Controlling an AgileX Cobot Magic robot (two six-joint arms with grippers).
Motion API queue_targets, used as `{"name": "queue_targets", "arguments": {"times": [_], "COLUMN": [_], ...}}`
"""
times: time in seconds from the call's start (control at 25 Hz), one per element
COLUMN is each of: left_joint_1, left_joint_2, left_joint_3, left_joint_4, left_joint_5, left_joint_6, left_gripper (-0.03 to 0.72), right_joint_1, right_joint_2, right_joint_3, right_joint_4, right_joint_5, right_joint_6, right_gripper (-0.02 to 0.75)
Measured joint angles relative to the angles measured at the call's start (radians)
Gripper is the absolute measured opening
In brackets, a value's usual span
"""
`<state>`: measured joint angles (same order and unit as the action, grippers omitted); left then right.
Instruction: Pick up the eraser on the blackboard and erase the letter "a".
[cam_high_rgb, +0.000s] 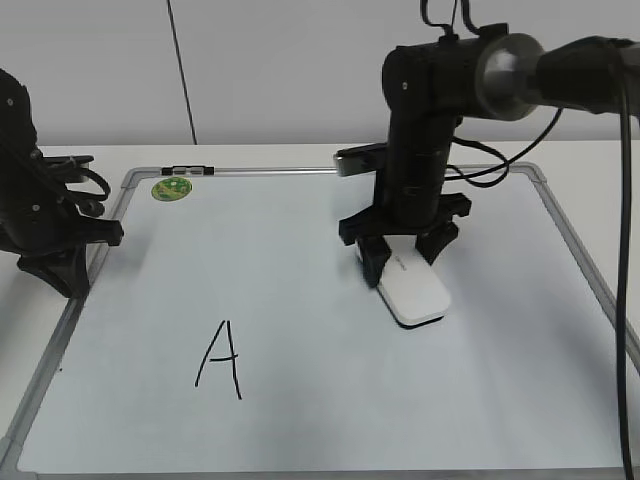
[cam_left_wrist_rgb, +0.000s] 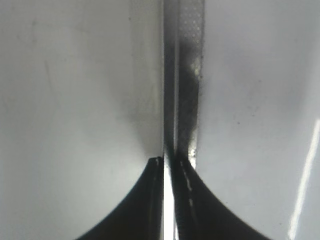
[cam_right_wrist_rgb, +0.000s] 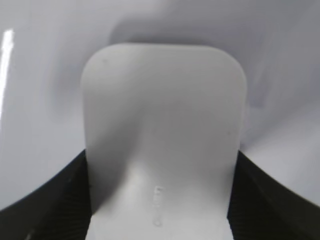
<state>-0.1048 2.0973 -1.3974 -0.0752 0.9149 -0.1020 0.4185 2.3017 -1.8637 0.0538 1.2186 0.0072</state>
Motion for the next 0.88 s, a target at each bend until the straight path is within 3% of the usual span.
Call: {"name": "queue_targets", "arguments": {"times": [0.32, 0.6, 0.88], "left_joint_1": [0.0, 0.0, 0.0], "left_joint_2": [0.0, 0.0, 0.0], "left_joint_3": [0.0, 0.0, 0.0], "left_joint_4": [-0.002, -0.002, -0.002], "left_joint_5": [0.0, 0.0, 0.0], "left_joint_6": [0.0, 0.0, 0.0], "left_gripper": [0.026, 0.026, 0.026], "right_joint_1": [-0.125, -0.136, -0.139], "right_joint_2": [0.002, -0.071, -0.284], "right_joint_3": [-0.011, -0.011, 0.004], "right_joint_4": [-0.006, 0.053, 0.002], "right_joint_5": [0.0, 0.0, 0.0], "right_joint_6": [0.005, 0.007, 0.012], "right_gripper": [0.519, 0.519, 0.519]}}
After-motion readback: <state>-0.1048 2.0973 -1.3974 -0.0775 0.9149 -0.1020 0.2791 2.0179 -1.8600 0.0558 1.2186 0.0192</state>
